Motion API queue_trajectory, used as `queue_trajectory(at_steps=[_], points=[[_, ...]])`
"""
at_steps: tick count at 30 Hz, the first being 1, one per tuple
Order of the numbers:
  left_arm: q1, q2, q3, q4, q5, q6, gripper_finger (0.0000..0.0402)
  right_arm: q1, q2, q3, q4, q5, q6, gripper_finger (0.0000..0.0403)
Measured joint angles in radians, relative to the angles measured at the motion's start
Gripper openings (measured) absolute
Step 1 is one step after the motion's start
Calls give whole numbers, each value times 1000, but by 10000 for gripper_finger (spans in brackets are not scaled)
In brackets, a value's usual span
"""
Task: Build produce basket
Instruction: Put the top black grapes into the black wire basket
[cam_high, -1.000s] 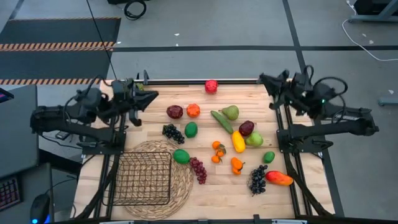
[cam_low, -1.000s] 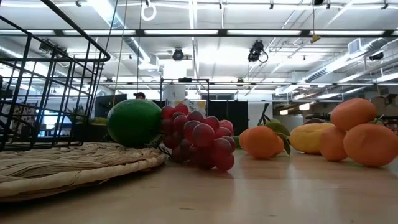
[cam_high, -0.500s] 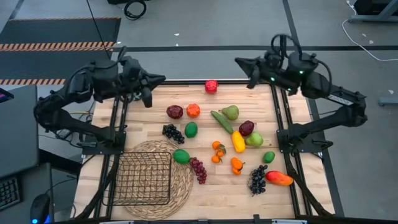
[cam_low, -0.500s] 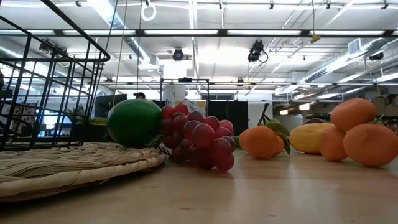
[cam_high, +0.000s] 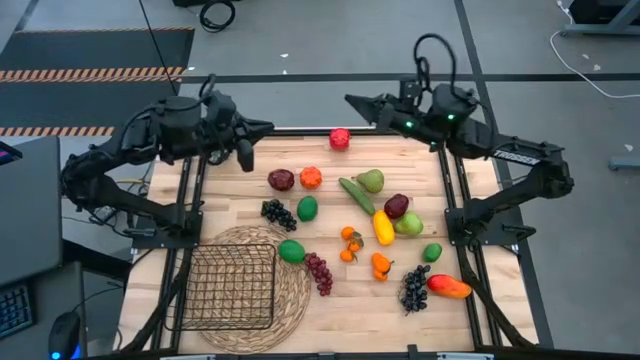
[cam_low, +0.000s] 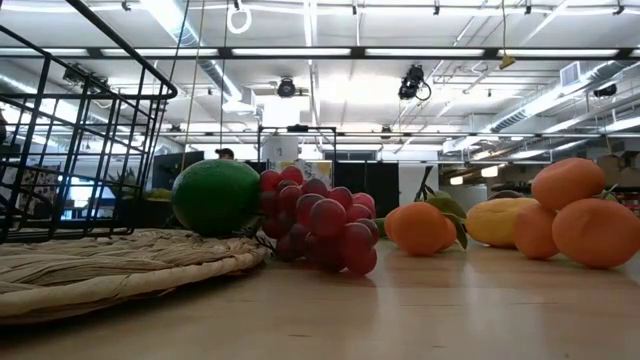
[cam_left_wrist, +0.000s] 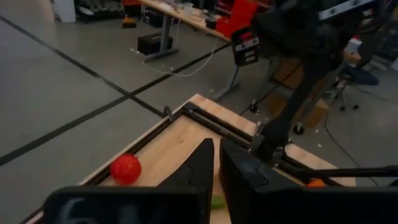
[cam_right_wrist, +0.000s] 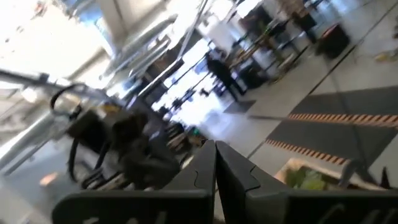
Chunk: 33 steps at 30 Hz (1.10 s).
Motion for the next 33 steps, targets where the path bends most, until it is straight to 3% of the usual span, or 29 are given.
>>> queue_trajectory(at_steps=[4,9,14,18,23,30,33], points=[[2,26,-2,-25,1,1,50,0,41,0,0,-134,1,16],[2,73,-1,-100,1,2,83,0,88,0,-9,-229,-4,16],[2,120,-1,-249,1,-7,131,-14,109,0,-168,-390,-62,23],[1,158,-1,-365,2,-23,176,-28,101,-1,-390,-412,-75,53],[2,195,-1,-464,2,30,219,-41,85,0,-637,-417,-112,124],[2,240,-3,-493,1,103,234,-30,73,-1,-996,-263,-115,226],[2,233,-60,-439,1,111,228,-13,57,-1,-1076,-205,-107,257]])
